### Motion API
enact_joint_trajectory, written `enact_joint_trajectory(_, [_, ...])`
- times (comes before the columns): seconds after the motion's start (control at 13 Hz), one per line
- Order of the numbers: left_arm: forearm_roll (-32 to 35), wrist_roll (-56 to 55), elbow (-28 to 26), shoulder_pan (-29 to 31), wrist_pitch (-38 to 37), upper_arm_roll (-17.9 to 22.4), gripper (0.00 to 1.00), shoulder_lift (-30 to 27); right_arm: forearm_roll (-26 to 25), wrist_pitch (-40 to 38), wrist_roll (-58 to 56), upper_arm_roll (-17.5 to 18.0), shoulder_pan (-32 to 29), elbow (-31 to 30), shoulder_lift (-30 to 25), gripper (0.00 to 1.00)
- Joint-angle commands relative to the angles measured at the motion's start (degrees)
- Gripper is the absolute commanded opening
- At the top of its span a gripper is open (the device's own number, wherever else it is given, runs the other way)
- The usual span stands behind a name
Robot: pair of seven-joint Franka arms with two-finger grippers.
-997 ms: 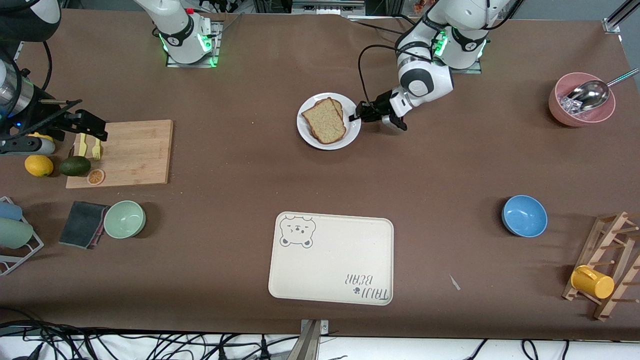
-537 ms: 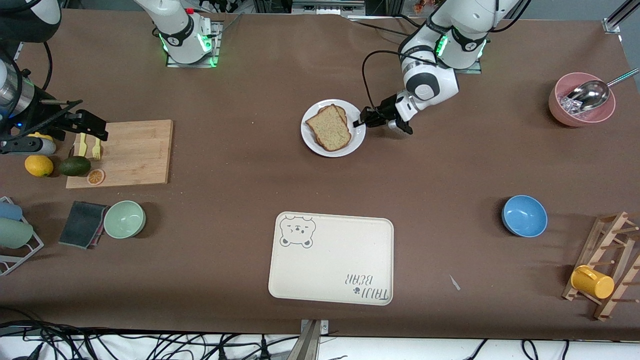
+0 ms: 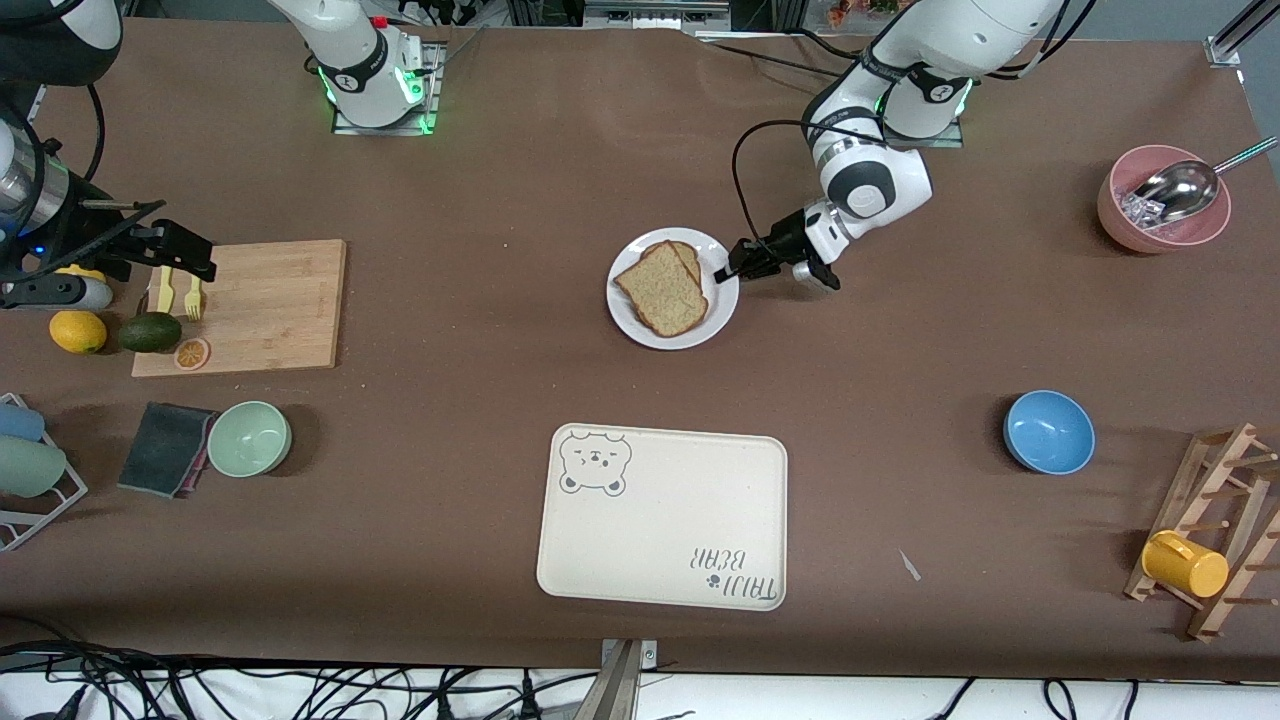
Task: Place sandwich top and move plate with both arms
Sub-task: 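Grip the white plate rim with the left gripper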
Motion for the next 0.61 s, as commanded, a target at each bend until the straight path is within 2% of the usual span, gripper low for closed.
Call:
enact_joint_trajectory(0.0, [-2.35, 2.09, 2.84, 1.59, 1.35, -0.30, 0.00, -0.49, -0.70, -0.28, 0.55, 0.18, -0.27, -0.61, -0.65, 1.00])
enact_joint_trajectory(0.38, [-2.35, 0.25, 10.04, 3.44, 3.46, -0.21, 0.00, 0.65, -0.70, -0.37, 0.55, 0.18, -0.27, -0.61, -0.65, 1.00])
enact_joint_trajectory(0.54, [-2.35, -0.37, 14.34, 3.53, 5.82, -0.21, 0.00, 2.75, -0.70, -0.37, 0.55, 0.18, -0.27, -0.61, -0.65, 1.00])
